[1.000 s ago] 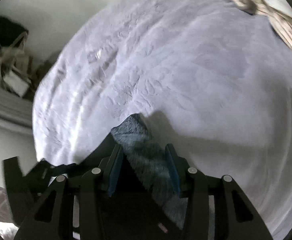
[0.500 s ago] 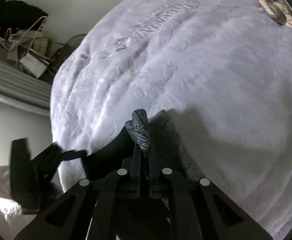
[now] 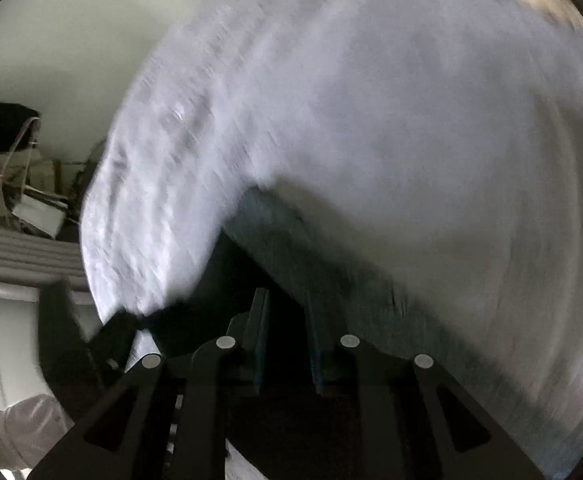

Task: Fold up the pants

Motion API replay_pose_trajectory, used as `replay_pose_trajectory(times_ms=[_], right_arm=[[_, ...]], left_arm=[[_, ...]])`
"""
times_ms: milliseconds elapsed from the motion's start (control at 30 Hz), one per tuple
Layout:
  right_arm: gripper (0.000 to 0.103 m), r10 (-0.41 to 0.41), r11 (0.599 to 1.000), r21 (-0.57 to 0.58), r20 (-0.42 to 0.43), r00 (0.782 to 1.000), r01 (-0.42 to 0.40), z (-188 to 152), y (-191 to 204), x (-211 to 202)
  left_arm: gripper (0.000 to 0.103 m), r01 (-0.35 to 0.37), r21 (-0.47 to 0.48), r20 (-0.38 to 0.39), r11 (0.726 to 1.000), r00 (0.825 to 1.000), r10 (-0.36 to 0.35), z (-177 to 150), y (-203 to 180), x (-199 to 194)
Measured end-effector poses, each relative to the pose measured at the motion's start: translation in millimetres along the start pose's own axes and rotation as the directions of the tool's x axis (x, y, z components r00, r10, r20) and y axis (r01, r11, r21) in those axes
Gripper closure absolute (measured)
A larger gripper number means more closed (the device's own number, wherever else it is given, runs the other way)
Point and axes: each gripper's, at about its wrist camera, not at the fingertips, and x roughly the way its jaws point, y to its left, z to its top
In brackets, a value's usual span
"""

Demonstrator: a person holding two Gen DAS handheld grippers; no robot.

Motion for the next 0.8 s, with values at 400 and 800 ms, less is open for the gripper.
replay_pose_trajectory(times_ms=[400, 800], right_arm=[[0.050, -0.115, 0.954, 0.293, 0.193, 0.974, 0.054, -62, -61, -64], [0.049, -0.209, 0.726, 0.687, 0.231, 0.950, -0.007, -300, -170, -156]], left_arm=[[0.000, -0.073, 0.155, 0.037, 0.985, 0.997, 0.068, -8, -22, -47], [0.000, -0.225, 0.203, 0.119, 0.953, 0.972, 0.204, 0, -104, -88]])
